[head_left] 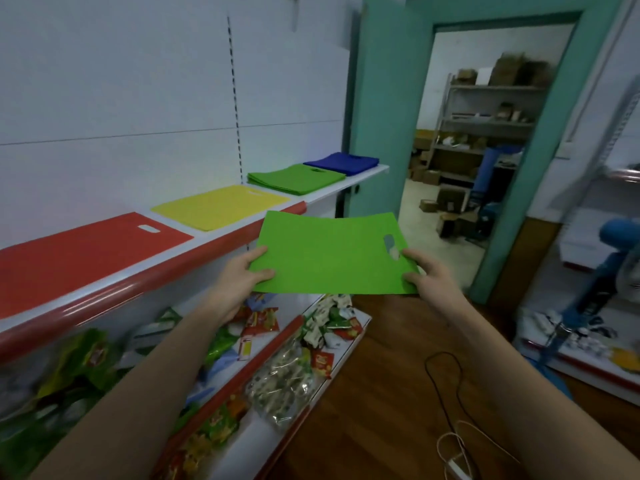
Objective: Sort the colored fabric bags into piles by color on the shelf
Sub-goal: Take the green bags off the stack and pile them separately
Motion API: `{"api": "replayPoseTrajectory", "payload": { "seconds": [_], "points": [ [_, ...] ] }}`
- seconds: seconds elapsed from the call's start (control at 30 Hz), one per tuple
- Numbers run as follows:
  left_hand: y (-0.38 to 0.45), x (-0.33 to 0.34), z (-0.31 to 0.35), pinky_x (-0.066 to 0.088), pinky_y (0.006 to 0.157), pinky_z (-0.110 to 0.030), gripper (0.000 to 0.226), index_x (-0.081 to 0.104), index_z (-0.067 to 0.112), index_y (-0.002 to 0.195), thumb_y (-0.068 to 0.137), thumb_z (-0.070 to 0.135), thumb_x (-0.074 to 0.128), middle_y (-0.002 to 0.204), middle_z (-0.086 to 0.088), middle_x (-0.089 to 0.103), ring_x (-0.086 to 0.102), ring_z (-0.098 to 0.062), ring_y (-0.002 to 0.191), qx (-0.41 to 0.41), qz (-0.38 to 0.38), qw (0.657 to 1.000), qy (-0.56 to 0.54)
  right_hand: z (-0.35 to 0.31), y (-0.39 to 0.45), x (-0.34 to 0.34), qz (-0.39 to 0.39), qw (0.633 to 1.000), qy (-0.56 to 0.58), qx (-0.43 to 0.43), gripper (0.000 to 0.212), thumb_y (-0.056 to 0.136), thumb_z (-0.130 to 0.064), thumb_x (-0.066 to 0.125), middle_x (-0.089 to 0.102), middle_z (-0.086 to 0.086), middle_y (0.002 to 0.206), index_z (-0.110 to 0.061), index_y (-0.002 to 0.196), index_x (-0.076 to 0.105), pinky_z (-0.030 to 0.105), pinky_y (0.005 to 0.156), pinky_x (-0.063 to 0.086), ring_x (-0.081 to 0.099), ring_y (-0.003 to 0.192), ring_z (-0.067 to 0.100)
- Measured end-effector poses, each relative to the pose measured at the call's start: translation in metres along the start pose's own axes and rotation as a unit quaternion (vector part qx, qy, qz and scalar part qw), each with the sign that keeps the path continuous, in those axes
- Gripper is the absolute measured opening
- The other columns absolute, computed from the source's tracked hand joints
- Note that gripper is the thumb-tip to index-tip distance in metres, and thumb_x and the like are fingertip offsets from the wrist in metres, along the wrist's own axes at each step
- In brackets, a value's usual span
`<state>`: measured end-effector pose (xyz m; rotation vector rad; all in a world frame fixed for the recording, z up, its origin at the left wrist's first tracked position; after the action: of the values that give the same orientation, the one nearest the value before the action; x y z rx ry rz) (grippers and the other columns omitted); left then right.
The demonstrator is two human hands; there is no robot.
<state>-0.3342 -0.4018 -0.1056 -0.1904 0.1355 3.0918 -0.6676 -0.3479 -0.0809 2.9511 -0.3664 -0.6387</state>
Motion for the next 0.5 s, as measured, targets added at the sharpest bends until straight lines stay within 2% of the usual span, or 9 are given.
{"api": "replayPoseTrajectory", "payload": {
  "seconds": [0.1, 0.17, 0.23, 0.3, 0.33, 0.4, 0.47, 0.5],
  "points": [
    [0.038, 0.017, -0.004, 0.049, 0.1, -0.034, 0.063, 0.045, 0.011, 0.146, 0.088, -0.002, 0.067, 0.14, -0.004, 0.053, 0.061, -0.021, 0.117, 0.008, -0.027, 1.0, 0.002, 0.017, 0.028, -0.005, 0.016, 1.0, -0.011, 0.021, 0.052, 0.093, 0.009, 0.046, 0.047, 0.005, 0.134, -0.009, 0.142, 0.048, -0.001, 0.057, 0.039, 0.048, 0.107, 0.013],
    [0.065, 0.029, -0.008, 0.046, 0.1, -0.029, 0.062, 0.047, 0.012, 0.145, 0.087, -0.002, 0.067, 0.144, -0.005, 0.05, 0.057, -0.019, 0.121, 0.017, -0.035, 0.999, 0.007, 0.026, 0.046, -0.008, 0.03, 0.999, -0.011, 0.034, 0.052, 0.094, 0.008, 0.046, 0.047, 0.006, 0.136, -0.011, 0.142, 0.049, 0.004, 0.063, 0.04, 0.047, 0.11, 0.013],
    [0.092, 0.043, -0.008, 0.038, 0.101, -0.024, 0.061, 0.048, 0.015, 0.144, 0.088, 0.001, 0.068, 0.146, 0.0, 0.045, 0.046, -0.011, 0.126, 0.035, -0.046, 0.998, 0.023, 0.033, 0.066, -0.013, 0.043, 0.998, -0.005, 0.04, 0.051, 0.094, 0.008, 0.045, 0.046, 0.002, 0.13, -0.012, 0.141, 0.049, 0.002, 0.06, 0.039, 0.046, 0.109, 0.012],
    [0.115, 0.058, -0.007, 0.036, 0.097, -0.018, 0.06, 0.047, 0.016, 0.144, 0.089, 0.001, 0.066, 0.141, 0.008, 0.042, 0.042, -0.005, 0.122, 0.039, -0.063, 0.997, 0.029, 0.043, 0.084, -0.021, 0.061, 0.997, 0.009, 0.047, 0.051, 0.095, 0.006, 0.046, 0.047, 0.001, 0.128, -0.014, 0.141, 0.05, 0.003, 0.06, 0.042, 0.049, 0.106, 0.013],
    [0.127, 0.063, -0.008, 0.039, 0.096, -0.018, 0.06, 0.047, 0.016, 0.144, 0.089, 0.0, 0.066, 0.142, 0.009, 0.042, 0.045, -0.006, 0.121, 0.034, -0.07, 0.997, 0.022, 0.047, 0.093, -0.025, 0.069, 0.996, 0.013, 0.049, 0.051, 0.095, 0.005, 0.046, 0.047, 0.001, 0.128, -0.015, 0.141, 0.05, 0.006, 0.062, 0.043, 0.051, 0.106, 0.013],
    [0.152, 0.074, -0.011, 0.046, 0.102, -0.031, 0.062, 0.048, 0.016, 0.143, 0.087, -0.003, 0.067, 0.145, -0.001, 0.05, 0.056, -0.015, 0.12, 0.024, -0.079, 0.997, 0.009, 0.055, 0.109, -0.032, 0.077, 0.995, 0.027, 0.054, 0.051, 0.096, 0.004, 0.046, 0.047, -0.001, 0.129, -0.016, 0.141, 0.05, 0.011, 0.073, 0.044, 0.052, 0.108, 0.013],
    [0.173, 0.088, -0.012, 0.045, 0.107, -0.045, 0.063, 0.049, 0.018, 0.143, 0.086, -0.001, 0.069, 0.144, -0.005, 0.052, 0.056, -0.022, 0.124, 0.018, -0.09, 0.996, 0.02, 0.068, 0.127, -0.04, 0.083, 0.993, 0.05, 0.062, 0.051, 0.095, 0.005, 0.046, 0.049, 0.001, 0.133, -0.016, 0.141, 0.05, 0.02, 0.082, 0.047, 0.056, 0.106, 0.013],
    [0.183, 0.095, -0.014, 0.043, 0.109, -0.046, 0.064, 0.049, 0.018, 0.143, 0.086, 0.0, 0.07, 0.145, -0.003, 0.051, 0.053, -0.023, 0.128, 0.017, -0.092, 0.995, 0.023, 0.074, 0.136, -0.044, 0.085, 0.993, 0.059, 0.065, 0.05, 0.095, 0.005, 0.046, 0.05, 0.002, 0.134, -0.016, 0.14, 0.051, 0.021, 0.081, 0.048, 0.058, 0.103, 0.01]
  ]
}}
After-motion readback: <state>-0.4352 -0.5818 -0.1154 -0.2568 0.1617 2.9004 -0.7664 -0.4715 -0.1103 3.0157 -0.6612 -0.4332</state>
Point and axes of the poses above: each hand's wrist, its own y-axis towards the middle knuckle, its own x-axis out of the palm, z = x × y, the point moved 6 cm from there along y, towards the middle knuckle
